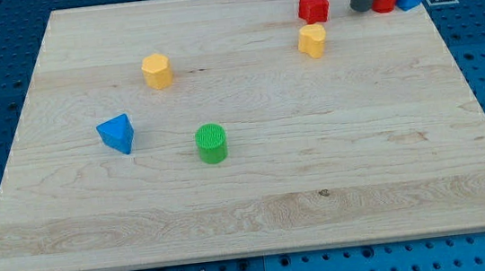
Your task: Move the red star diagonally to the yellow hexagon
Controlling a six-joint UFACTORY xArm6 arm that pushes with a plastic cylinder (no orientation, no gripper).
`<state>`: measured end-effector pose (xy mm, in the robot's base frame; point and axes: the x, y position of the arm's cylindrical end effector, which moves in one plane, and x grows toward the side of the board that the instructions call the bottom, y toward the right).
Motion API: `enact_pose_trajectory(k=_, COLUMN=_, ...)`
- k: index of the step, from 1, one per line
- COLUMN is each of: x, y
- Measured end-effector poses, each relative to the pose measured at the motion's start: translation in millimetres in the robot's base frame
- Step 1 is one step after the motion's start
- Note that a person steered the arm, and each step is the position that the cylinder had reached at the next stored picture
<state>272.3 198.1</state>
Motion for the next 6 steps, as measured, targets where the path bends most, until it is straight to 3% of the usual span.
enact_pose_trajectory(k=3, x=-8, y=-97)
enact_pose_trajectory(k=6, x=56, y=-47)
